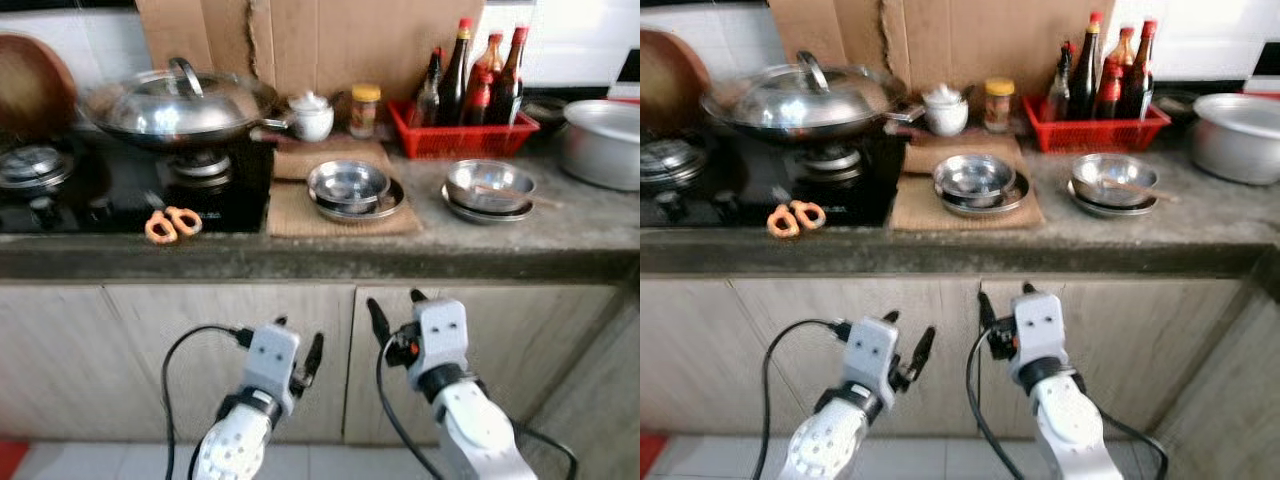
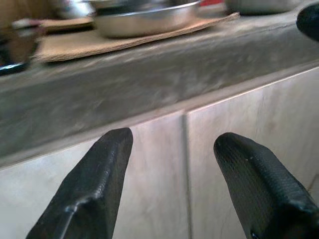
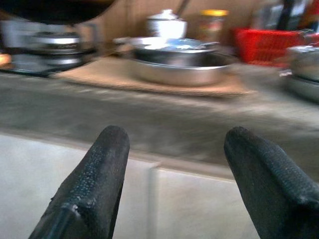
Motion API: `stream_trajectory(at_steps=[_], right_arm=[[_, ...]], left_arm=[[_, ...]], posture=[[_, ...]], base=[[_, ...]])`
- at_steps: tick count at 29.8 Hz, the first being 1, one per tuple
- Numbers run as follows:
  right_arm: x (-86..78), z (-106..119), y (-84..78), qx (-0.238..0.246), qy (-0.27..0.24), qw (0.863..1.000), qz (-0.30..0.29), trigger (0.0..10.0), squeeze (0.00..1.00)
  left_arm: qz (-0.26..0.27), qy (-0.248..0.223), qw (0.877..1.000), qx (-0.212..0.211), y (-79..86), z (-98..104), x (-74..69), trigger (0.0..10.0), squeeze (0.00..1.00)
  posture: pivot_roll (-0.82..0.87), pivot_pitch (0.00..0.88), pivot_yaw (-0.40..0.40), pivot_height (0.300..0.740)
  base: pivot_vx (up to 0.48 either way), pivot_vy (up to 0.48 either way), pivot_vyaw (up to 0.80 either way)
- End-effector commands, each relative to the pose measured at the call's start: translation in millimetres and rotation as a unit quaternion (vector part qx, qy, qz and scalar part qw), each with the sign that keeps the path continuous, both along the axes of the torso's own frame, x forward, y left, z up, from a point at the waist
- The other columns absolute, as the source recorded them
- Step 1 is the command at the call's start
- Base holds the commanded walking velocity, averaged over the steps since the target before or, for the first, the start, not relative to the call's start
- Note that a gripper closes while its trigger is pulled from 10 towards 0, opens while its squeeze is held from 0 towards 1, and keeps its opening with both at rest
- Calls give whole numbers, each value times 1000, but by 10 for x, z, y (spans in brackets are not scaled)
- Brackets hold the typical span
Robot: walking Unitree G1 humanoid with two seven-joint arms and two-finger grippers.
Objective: Kitchen organization
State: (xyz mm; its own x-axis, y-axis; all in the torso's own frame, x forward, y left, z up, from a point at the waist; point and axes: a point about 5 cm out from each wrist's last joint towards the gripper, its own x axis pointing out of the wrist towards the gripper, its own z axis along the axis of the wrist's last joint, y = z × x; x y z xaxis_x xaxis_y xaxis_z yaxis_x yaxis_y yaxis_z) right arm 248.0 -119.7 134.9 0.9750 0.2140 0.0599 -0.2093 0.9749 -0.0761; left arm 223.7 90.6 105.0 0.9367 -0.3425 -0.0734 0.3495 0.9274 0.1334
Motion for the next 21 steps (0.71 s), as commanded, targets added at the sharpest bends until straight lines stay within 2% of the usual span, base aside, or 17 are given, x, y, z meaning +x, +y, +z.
stream_trajectory(at_steps=[1,9,17,21], right_arm=[[31,-14,-119,-18,0,1000,-16,10000,0],[182,121,-276,-60,-35,997,-27,10000,0],[247,217,-275,-94,-62,993,-17,10000,0],[282,269,-239,-136,-85,987,6,10000,0]], left_arm=[[-17,-6,1000,-9,-78,33,-9,10000,0],[-20,-5,1000,-6,-76,27,-1,10000,0],[-14,-5,1000,-8,-78,22,2,10000,0],[-17,-2,1000,-9,-84,17,0,10000,0]], posture=[[118,0,-18,740],[116,0,-13,740],[117,0,-19,740],[115,0,-21,740]], base=[[292,0,0],[294,0,0],[284,0,0],[0,0,0]])
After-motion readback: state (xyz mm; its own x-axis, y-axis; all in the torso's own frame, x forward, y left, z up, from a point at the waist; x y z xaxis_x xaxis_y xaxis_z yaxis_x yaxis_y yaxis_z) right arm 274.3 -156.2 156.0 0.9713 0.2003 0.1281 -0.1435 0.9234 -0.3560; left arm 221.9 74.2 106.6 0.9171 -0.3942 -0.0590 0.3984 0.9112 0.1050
